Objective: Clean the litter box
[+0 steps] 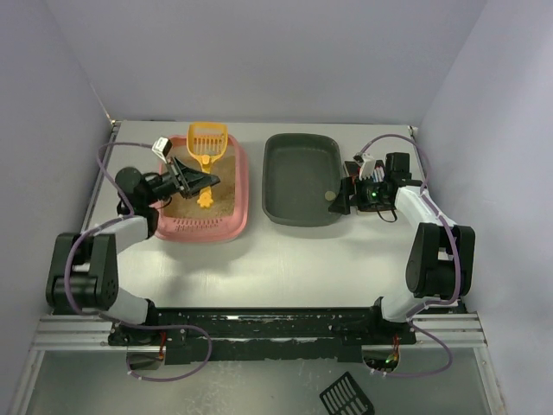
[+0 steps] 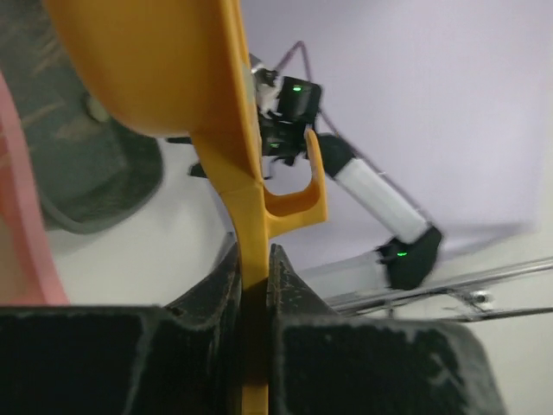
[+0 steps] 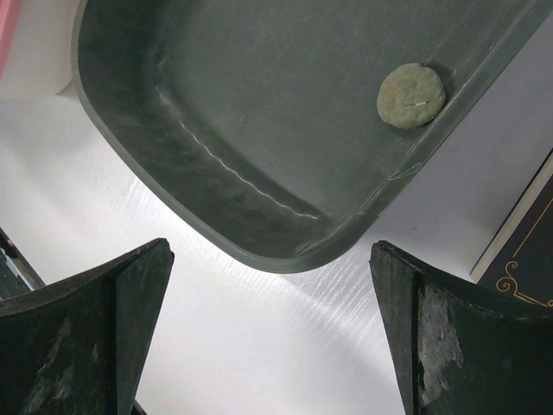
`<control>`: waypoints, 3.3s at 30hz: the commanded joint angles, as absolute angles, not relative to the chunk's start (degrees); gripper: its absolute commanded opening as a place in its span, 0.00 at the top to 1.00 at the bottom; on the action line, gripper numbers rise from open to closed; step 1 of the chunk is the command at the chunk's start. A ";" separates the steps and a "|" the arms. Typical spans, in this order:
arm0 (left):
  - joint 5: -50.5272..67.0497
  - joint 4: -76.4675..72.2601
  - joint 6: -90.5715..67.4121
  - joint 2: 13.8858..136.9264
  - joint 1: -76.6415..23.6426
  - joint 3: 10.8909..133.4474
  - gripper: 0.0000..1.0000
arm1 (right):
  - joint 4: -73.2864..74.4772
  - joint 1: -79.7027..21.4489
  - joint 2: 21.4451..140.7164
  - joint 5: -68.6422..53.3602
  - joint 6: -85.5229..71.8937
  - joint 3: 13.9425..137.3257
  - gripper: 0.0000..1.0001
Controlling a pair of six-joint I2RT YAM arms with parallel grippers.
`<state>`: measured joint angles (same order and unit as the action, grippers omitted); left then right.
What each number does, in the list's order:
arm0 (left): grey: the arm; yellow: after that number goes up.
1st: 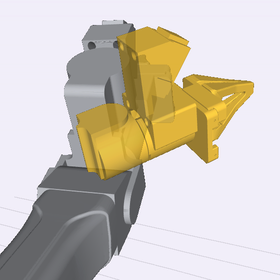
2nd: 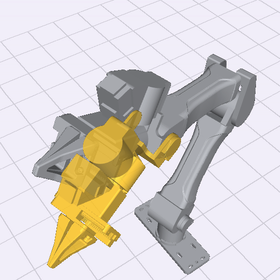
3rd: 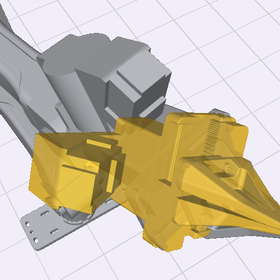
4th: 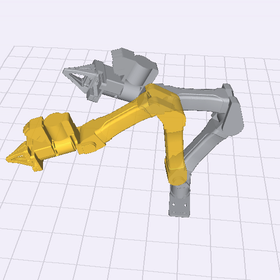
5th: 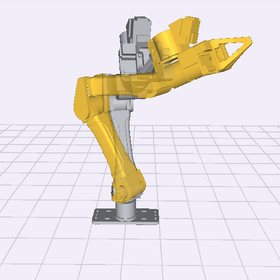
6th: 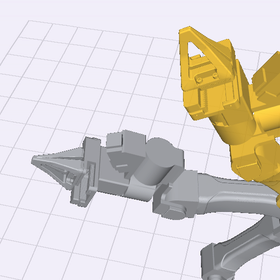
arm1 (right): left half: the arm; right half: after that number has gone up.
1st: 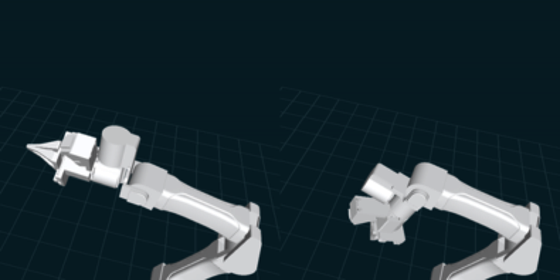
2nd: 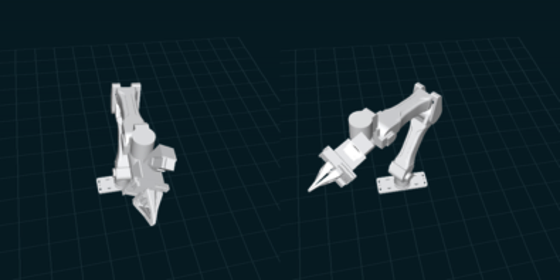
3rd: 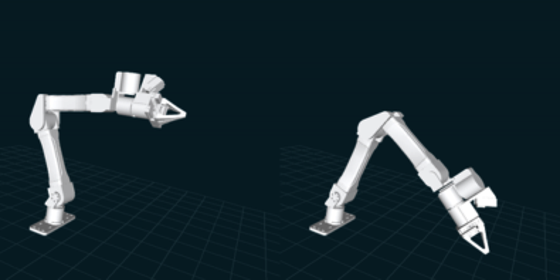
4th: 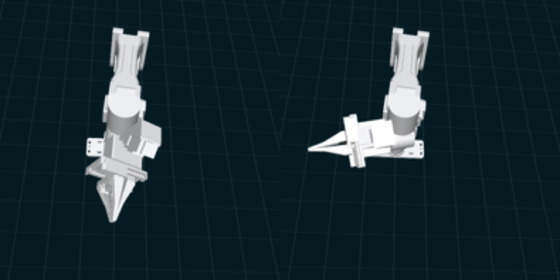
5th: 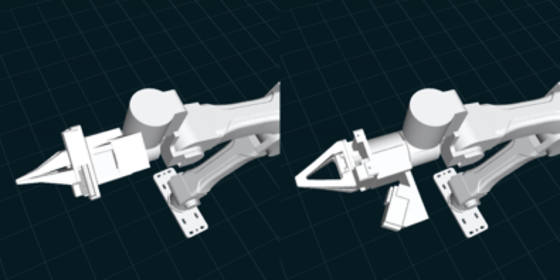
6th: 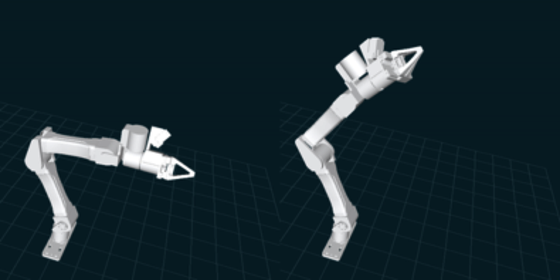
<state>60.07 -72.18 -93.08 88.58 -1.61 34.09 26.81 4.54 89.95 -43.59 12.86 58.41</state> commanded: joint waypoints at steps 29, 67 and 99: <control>56.31 -98.98 -115.05 93.77 -3.39 28.58 0.93 | 25.58 4.83 90.69 -41.57 13.19 57.79 0.00; 65.46 -73.09 -98.63 79.81 0.79 30.64 0.93 | 24.05 4.92 90.24 -39.63 12.31 57.81 0.00; 63.72 -81.29 -102.05 78.85 0.66 34.15 0.93 | 24.12 4.92 90.68 -39.51 13.44 57.80 0.00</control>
